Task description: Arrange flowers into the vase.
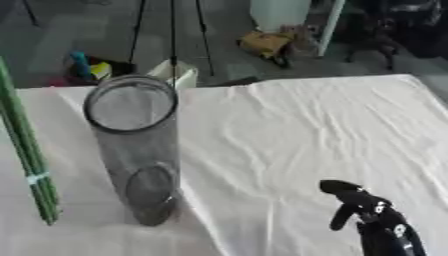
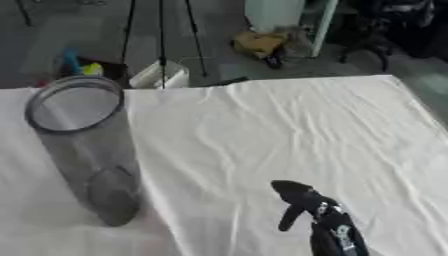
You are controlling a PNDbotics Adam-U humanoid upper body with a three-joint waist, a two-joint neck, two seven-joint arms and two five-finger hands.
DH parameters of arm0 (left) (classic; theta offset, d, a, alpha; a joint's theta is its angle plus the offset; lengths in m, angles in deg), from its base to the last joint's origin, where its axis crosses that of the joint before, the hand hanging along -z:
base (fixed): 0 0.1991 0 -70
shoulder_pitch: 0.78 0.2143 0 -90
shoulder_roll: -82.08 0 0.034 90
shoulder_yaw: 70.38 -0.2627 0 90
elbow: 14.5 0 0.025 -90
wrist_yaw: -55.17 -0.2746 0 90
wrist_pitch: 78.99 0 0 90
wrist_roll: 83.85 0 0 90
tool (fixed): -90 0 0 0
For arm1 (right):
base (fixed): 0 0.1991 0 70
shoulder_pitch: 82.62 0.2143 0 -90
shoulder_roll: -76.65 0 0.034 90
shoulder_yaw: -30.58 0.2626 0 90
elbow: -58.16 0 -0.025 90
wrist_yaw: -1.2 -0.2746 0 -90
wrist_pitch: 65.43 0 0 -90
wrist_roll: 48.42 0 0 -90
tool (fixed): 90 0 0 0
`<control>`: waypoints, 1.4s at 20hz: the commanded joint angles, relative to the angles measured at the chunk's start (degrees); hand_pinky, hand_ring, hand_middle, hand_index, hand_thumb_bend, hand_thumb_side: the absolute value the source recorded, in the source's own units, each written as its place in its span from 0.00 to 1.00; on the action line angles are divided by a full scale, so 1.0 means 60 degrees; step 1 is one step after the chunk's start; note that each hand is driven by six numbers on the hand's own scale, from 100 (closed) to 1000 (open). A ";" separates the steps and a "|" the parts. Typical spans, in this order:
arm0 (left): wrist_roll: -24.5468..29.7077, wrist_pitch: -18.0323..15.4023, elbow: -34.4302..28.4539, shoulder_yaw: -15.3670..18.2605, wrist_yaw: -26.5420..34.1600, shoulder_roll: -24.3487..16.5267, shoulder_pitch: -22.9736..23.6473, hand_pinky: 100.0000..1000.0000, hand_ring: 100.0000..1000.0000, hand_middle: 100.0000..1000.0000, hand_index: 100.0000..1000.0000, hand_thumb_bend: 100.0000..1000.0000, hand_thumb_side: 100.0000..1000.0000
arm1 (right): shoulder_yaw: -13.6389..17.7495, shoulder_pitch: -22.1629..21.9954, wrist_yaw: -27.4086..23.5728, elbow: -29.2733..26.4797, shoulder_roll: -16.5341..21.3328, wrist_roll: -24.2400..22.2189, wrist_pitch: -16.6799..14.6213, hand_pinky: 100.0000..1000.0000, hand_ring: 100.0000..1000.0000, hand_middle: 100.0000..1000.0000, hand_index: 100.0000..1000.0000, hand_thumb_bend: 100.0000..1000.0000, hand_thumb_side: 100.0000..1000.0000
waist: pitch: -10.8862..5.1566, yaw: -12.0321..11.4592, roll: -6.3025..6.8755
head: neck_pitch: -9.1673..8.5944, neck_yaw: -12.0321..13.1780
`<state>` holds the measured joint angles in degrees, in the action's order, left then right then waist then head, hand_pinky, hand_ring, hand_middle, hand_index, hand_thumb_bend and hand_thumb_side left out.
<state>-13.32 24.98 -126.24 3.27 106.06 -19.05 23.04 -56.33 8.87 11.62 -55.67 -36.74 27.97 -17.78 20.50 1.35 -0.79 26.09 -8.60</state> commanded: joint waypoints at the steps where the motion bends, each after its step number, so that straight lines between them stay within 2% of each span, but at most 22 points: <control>1: -0.0216 -0.0462 -0.0019 0.0246 -0.0107 -0.0013 -0.0260 0.00 0.00 0.00 0.03 0.03 0.68 | -0.0052 0.0030 -0.0123 -0.0128 0.0147 -0.0032 -0.0017 0.75 0.77 0.33 0.76 0.00 0.97 | -0.0331 0.0025 0.0172 | -0.0145 0.0026; 10: -0.1059 -0.1149 -0.0068 0.0666 0.0194 -0.0064 -0.0362 0.00 0.00 0.00 0.03 0.08 0.66 | -0.0041 0.0017 -0.0170 -0.0128 0.0173 -0.0051 0.0003 0.75 0.77 0.33 0.76 0.00 0.97 | -0.0365 0.0082 0.0218 | -0.0135 0.0000; 18: -0.1757 -0.1332 -0.0182 0.1006 0.0562 -0.0257 -0.0499 0.00 0.00 0.00 0.03 0.09 0.66 | -0.0039 -0.0046 -0.0230 -0.0128 0.0228 -0.0053 -0.0016 0.75 0.77 0.33 0.76 0.00 0.96 | -0.0439 0.0101 0.0264 | -0.0064 -0.0016; 24: -0.2344 -0.1909 -0.0436 0.1332 0.0661 -0.0276 -0.0616 0.00 0.00 0.00 0.04 0.11 0.67 | -0.0054 -0.0037 -0.0268 -0.0128 0.0252 -0.0105 0.0008 0.75 0.77 0.33 0.76 0.00 0.97 | -0.0434 0.0161 0.0293 | -0.0098 -0.0029; 28: -0.2571 -0.2428 -0.0473 0.1448 0.0379 -0.0247 -0.0705 0.00 0.00 0.00 0.04 0.12 0.67 | -0.0080 -0.0016 -0.0286 -0.0128 0.0252 -0.0134 -0.0021 0.75 0.77 0.33 0.76 0.00 0.97 | -0.0392 0.0222 0.0301 | -0.0179 0.0006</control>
<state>-28.33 11.50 -128.37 10.67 108.83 -19.21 20.27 -56.64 8.45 10.40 -55.67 -35.99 27.43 -17.77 20.07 2.65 0.04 25.61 -8.63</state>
